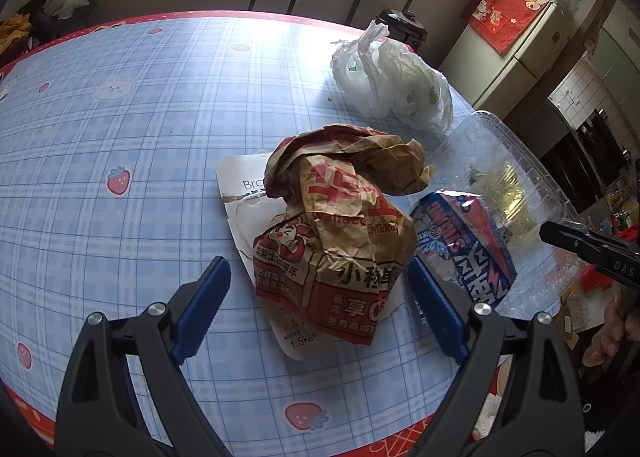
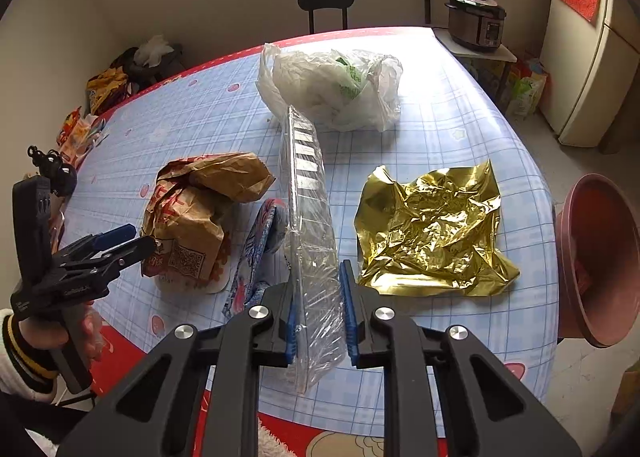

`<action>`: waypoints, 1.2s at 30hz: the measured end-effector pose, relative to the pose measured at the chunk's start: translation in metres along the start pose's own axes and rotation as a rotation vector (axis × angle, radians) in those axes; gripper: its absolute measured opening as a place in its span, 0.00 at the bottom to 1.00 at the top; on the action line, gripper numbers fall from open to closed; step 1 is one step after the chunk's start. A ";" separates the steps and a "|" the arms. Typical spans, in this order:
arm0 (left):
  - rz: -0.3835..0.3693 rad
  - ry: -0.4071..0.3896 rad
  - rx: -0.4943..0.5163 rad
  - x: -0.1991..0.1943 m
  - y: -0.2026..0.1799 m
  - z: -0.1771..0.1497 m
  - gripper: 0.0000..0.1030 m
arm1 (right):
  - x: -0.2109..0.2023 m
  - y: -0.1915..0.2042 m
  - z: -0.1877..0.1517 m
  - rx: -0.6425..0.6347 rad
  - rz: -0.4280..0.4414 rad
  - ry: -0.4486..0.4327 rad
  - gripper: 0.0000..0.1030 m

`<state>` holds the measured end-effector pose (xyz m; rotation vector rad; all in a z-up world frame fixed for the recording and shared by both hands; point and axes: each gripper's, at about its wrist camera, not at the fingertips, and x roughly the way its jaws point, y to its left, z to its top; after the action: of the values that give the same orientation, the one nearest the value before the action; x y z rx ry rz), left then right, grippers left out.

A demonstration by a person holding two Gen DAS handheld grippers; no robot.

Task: Collect trash
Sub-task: 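Grasp the crushed brown paper bread bag with the left tool while the right tool holds the container, then carry the container over the bucket and open the right tool while the left tool carries the bag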

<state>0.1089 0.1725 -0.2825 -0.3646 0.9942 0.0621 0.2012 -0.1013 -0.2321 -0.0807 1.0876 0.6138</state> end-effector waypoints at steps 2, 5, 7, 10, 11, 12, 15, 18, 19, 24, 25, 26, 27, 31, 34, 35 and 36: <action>0.002 0.009 0.005 0.005 -0.002 0.001 0.86 | -0.004 -0.004 -0.001 0.008 -0.005 -0.010 0.18; 0.007 0.014 0.018 0.013 -0.006 0.002 0.86 | -0.009 -0.009 -0.004 0.024 -0.015 -0.019 0.17; 0.014 0.016 0.022 0.017 -0.008 0.004 0.86 | -0.013 -0.013 -0.006 0.034 -0.020 -0.026 0.16; 0.026 0.019 0.022 0.023 -0.010 0.005 0.86 | -0.020 -0.017 -0.009 0.039 -0.031 -0.038 0.16; 0.031 0.018 0.024 0.023 -0.010 0.005 0.85 | -0.023 -0.018 -0.010 0.036 -0.036 -0.045 0.16; 0.028 0.015 0.025 0.023 -0.011 0.006 0.80 | -0.026 -0.018 -0.011 0.031 -0.044 -0.052 0.16; 0.037 -0.002 0.044 0.019 -0.015 0.005 0.57 | -0.035 -0.018 -0.011 0.008 -0.075 -0.078 0.16; 0.028 -0.017 0.045 0.012 -0.016 0.004 0.55 | -0.042 -0.020 -0.011 0.006 -0.083 -0.099 0.16; 0.028 -0.025 0.046 0.008 -0.015 0.003 0.54 | -0.044 -0.021 -0.011 0.006 -0.085 -0.103 0.16; 0.039 -0.083 0.029 -0.017 -0.009 0.001 0.53 | -0.052 -0.026 -0.011 0.009 -0.086 -0.123 0.15; 0.041 -0.096 0.023 -0.023 -0.008 0.001 0.53 | -0.053 -0.027 -0.011 0.010 -0.085 -0.128 0.15; 0.043 -0.109 0.018 -0.030 -0.007 0.002 0.53 | -0.055 -0.028 -0.011 0.011 -0.085 -0.133 0.15; 0.045 -0.121 0.013 -0.036 -0.006 0.003 0.53 | -0.057 -0.029 -0.011 0.012 -0.085 -0.137 0.15; 0.041 -0.173 0.013 -0.064 -0.011 0.006 0.53 | -0.063 -0.036 -0.010 0.024 -0.088 -0.159 0.15; 0.033 -0.205 0.031 -0.080 -0.023 0.007 0.53 | -0.069 -0.044 -0.011 0.037 -0.092 -0.177 0.15; 0.029 -0.213 0.038 -0.085 -0.027 0.009 0.53 | -0.071 -0.047 -0.010 0.043 -0.094 -0.184 0.15; 0.024 -0.220 0.045 -0.088 -0.034 0.011 0.53 | -0.075 -0.051 -0.011 0.049 -0.096 -0.191 0.15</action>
<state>0.0769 0.1540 -0.1948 -0.2974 0.7809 0.0995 0.1939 -0.1795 -0.1858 -0.0305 0.9075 0.4975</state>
